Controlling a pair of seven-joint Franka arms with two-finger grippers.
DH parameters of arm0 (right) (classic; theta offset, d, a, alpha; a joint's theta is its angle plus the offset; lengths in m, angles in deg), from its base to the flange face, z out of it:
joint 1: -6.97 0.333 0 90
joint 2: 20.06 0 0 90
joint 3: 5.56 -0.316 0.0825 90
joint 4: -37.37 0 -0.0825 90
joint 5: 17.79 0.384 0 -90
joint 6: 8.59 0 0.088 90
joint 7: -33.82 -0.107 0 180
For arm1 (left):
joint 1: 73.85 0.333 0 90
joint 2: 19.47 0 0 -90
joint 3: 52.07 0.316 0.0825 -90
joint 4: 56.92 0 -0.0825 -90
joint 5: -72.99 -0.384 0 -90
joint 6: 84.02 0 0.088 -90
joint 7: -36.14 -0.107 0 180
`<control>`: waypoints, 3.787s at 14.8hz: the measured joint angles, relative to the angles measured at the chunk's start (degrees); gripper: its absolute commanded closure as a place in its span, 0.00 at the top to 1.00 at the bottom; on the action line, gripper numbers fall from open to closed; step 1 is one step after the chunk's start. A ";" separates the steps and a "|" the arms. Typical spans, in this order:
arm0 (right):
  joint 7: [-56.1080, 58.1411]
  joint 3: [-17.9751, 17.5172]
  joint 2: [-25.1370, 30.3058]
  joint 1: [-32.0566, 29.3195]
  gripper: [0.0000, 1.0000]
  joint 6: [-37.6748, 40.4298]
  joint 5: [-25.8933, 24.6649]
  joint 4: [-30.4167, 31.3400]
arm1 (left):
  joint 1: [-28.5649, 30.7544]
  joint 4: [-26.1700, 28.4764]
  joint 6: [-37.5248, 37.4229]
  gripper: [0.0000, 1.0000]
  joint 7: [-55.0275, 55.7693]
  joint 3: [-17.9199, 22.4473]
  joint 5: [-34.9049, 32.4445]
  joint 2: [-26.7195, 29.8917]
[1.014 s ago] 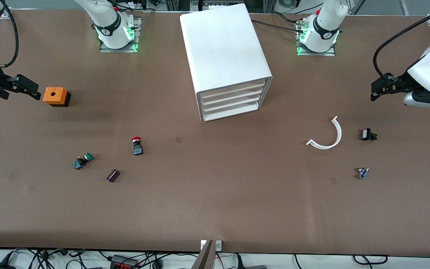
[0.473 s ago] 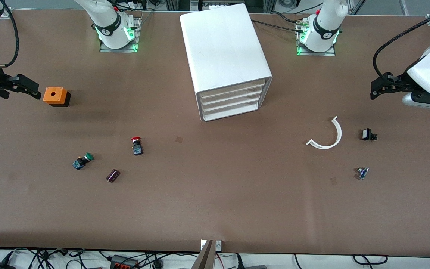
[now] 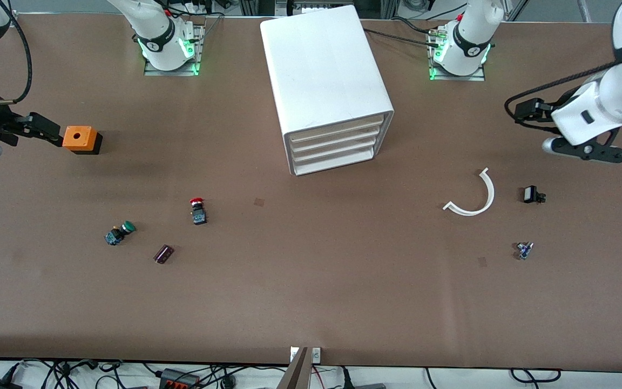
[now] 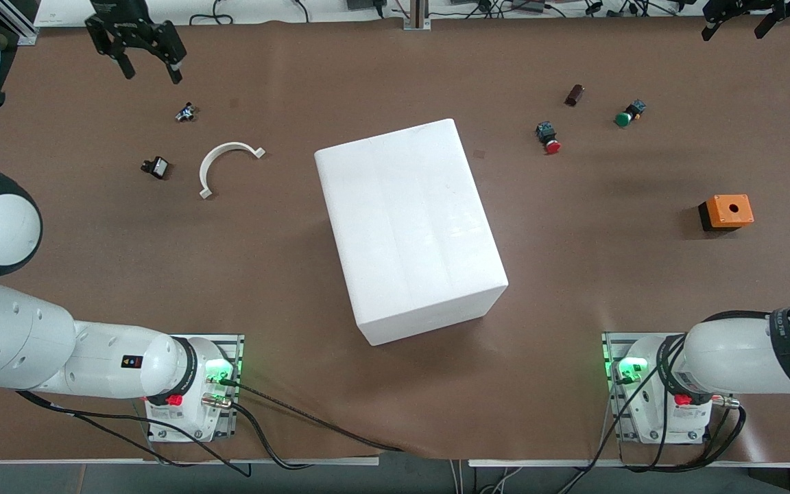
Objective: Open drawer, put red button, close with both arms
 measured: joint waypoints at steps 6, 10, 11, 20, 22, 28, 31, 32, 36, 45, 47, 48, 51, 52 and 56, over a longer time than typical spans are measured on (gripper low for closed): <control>0.26 -0.52 -6.56 3.69 1.00 -1.35 0.06 -0.88 | -0.02 0.85 12.22 1.00 -8.80 -0.58 29.01 -12.99; -0.01 -0.90 -13.79 9.80 1.00 -6.40 0.15 -1.15 | -1.46 3.78 17.61 1.00 -19.09 -1.98 45.35 -19.13; -0.04 -0.93 -15.74 11.27 1.00 -7.86 0.16 -1.21 | -1.51 5.09 18.19 1.00 -23.53 -1.98 49.55 -20.83; -1.69 -0.97 -28.99 17.39 1.00 -20.75 3.44 -1.59 | -2.00 19.21 21.72 0.90 -46.27 -6.18 69.36 -26.50; -1.70 -0.97 -31.81 18.33 1.00 -22.57 3.65 -1.69 | -2.33 21.13 20.73 0.85 -46.30 -6.80 69.37 -26.75; -2.16 -0.78 -36.64 19.66 1.00 -24.81 3.65 -1.85 | -3.63 22.39 18.21 0.68 -46.43 -7.02 69.37 -26.93; -2.16 -0.25 -37.13 19.44 1.00 -24.80 3.66 -1.85 | -4.87 22.51 18.21 0.51 -46.43 -7.07 69.37 -27.54; -2.16 -0.17 -37.32 19.42 1.00 -24.81 3.66 -1.86 | -5.14 22.52 18.21 0.38 -46.44 -7.07 69.37 -27.78; -2.17 -0.14 -38.44 19.42 1.00 -26.07 3.66 -1.88 | -5.38 22.38 17.95 0.08 -46.81 -7.07 69.39 -28.05; -2.15 -0.01 -39.18 18.31 0.00 -26.87 3.70 -2.22 | -2.99 10.20 17.32 0.10 -49.34 -5.12 67.60 -34.21; -2.15 -0.02 -39.17 18.31 0.00 -26.84 3.71 -3.60 | -1.66 5.54 16.56 0.10 -49.29 -5.07 65.66 -36.69; -2.15 -0.02 -39.14 18.30 0.00 -26.64 3.71 -5.14 | -1.28 3.53 16.44 0.11 -49.24 -4.99 64.62 -37.44; -2.15 -0.13 -38.71 18.50 0.00 -25.33 3.73 -12.61 | -1.08 -0.40 16.82 1.00 -49.03 -4.63 62.67 -38.78; -2.15 -0.22 -38.40 18.78 0.00 -24.65 3.82 -15.70 | -1.08 -0.81 17.03 1.00 -49.01 -4.43 62.32 -38.98; -2.11 -1.20 -37.50 21.32 0.00 -22.78 4.06 -25.90 | 0.06 -3.99 17.07 1.00 -47.95 -3.69 59.32 -38.84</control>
